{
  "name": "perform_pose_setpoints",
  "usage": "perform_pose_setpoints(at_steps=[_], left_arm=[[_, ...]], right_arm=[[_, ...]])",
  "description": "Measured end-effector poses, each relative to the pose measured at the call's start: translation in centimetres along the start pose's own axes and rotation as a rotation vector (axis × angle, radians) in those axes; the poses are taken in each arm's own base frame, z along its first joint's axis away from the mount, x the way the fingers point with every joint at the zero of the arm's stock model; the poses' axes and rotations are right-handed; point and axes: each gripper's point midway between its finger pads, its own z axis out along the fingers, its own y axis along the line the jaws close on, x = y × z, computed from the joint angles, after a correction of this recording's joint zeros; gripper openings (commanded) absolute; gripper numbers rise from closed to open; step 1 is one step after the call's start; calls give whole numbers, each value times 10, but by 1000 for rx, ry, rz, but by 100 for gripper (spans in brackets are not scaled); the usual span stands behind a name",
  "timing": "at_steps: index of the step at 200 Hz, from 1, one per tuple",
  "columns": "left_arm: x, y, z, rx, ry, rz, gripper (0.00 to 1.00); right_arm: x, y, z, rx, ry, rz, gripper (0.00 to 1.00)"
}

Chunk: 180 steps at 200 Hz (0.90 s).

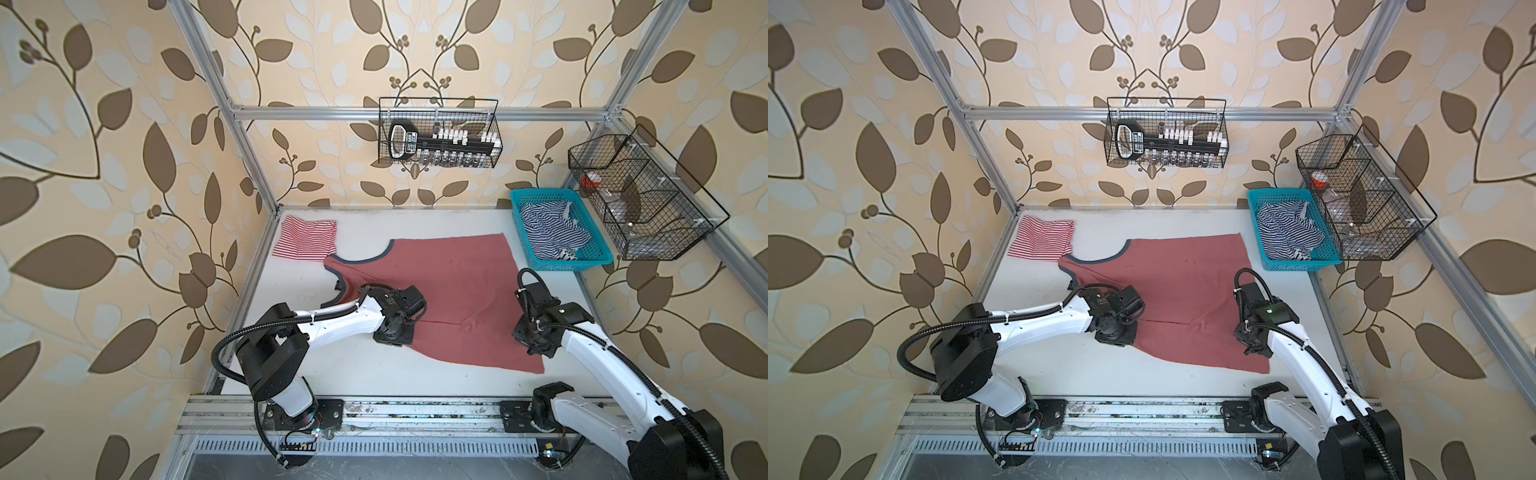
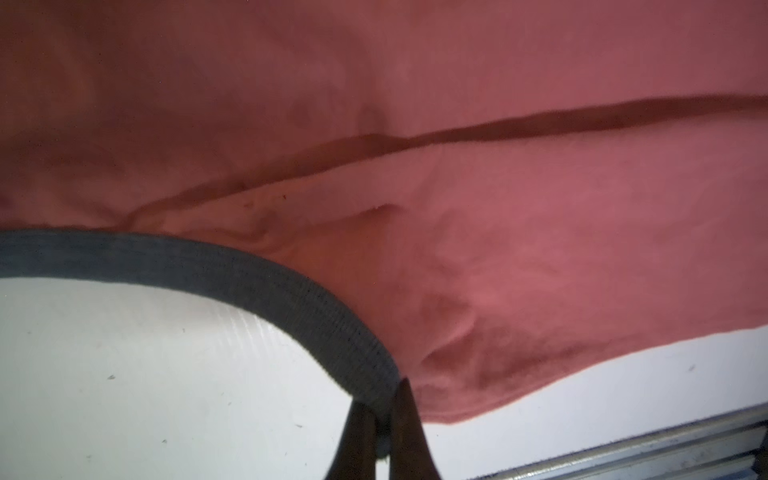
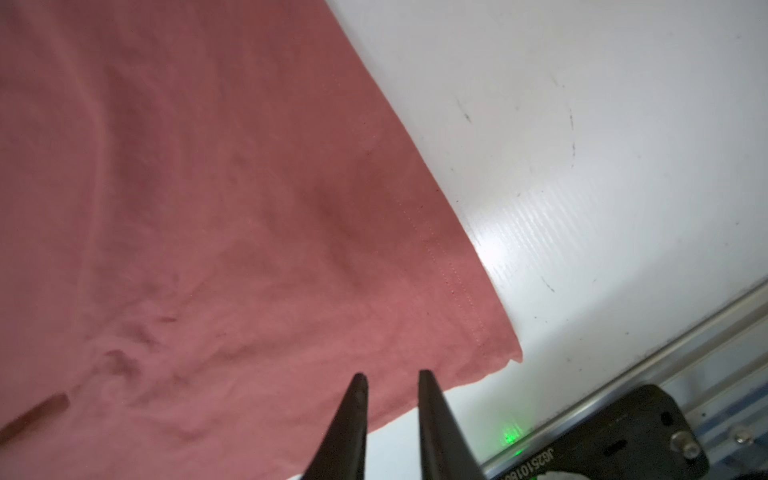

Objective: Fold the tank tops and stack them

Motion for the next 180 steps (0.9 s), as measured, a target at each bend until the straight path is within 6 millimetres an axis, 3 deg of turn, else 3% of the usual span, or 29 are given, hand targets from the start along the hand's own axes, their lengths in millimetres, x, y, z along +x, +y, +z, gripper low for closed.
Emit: perform_pose_setpoints(at_steps=[30,81,111,146,180], left_arm=[[-21,1,-13,8,-34,-38,0],[-69,14,-21,24,-65,-128,0],[-85,21,-14,17,-48,-158,0],[-90,22,7,12,10,-177,0],[-92,33,18,0,41,-209,0]], right_arm=[[8,4,-11,-42,-21,-36,47],[22,3,-36,-165,-72,-21,44],[35,3,-29,-121,-21,-62,43],[52,2,-12,30,59,-147,41],[54,-5,-5,134,61,-155,40]])
